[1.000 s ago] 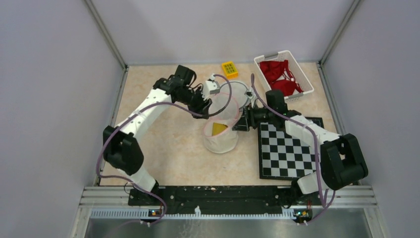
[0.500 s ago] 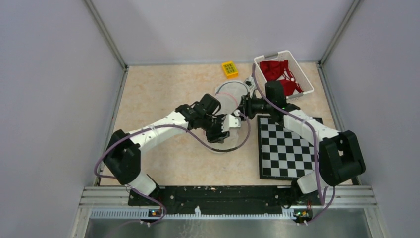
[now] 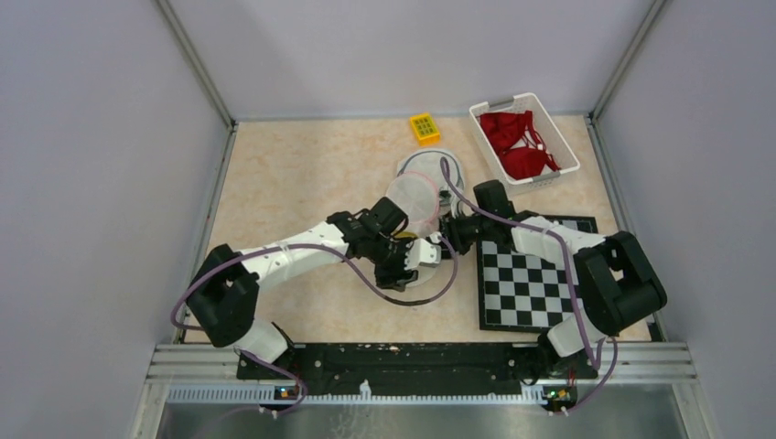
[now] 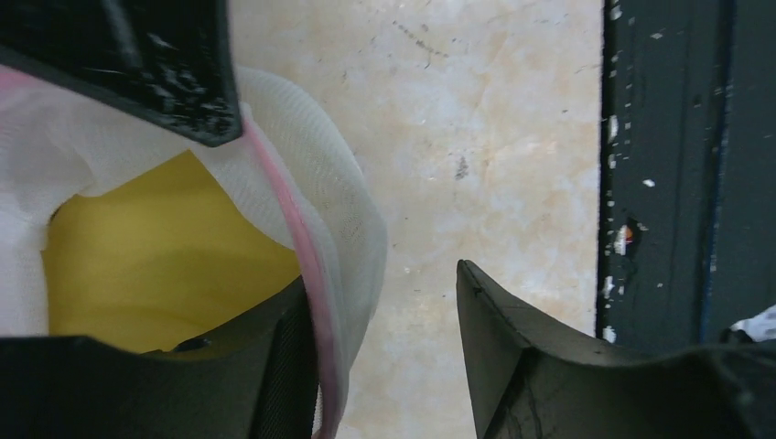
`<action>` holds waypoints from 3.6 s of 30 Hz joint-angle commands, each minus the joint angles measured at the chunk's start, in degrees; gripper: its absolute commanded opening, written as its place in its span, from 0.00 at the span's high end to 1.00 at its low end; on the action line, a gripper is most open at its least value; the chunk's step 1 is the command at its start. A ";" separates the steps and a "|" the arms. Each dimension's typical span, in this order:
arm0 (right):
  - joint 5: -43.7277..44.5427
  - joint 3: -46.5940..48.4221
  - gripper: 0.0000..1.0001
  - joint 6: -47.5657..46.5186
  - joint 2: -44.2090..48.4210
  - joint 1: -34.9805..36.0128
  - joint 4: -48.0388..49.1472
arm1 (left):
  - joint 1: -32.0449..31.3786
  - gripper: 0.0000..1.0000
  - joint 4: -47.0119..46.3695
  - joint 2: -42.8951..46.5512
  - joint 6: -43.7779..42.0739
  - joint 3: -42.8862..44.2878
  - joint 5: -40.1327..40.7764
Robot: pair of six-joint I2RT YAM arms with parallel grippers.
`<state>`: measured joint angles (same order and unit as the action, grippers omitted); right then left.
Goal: Unzip the laundry bag and remove the bra
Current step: Pick up the bra from the laundry bag.
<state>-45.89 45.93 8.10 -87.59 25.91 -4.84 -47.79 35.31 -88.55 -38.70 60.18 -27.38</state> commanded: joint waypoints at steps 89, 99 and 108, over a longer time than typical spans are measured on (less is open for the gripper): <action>-6.67 -8.36 1.00 4.51 -2.20 -2.65 16.04 | 11.37 0.59 -11.33 -4.02 7.48 3.48 -5.37; -7.87 -8.74 1.00 6.44 -3.30 -2.49 18.77 | 5.61 0.05 -13.79 -11.79 7.77 2.31 -8.36; -8.81 -8.27 1.00 5.18 -3.41 -2.29 16.61 | 6.42 0.88 -13.00 -13.56 10.46 3.74 -6.05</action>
<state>-52.77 37.47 15.03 -91.88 22.87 10.44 -41.87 21.34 -103.24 -29.10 62.92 -33.15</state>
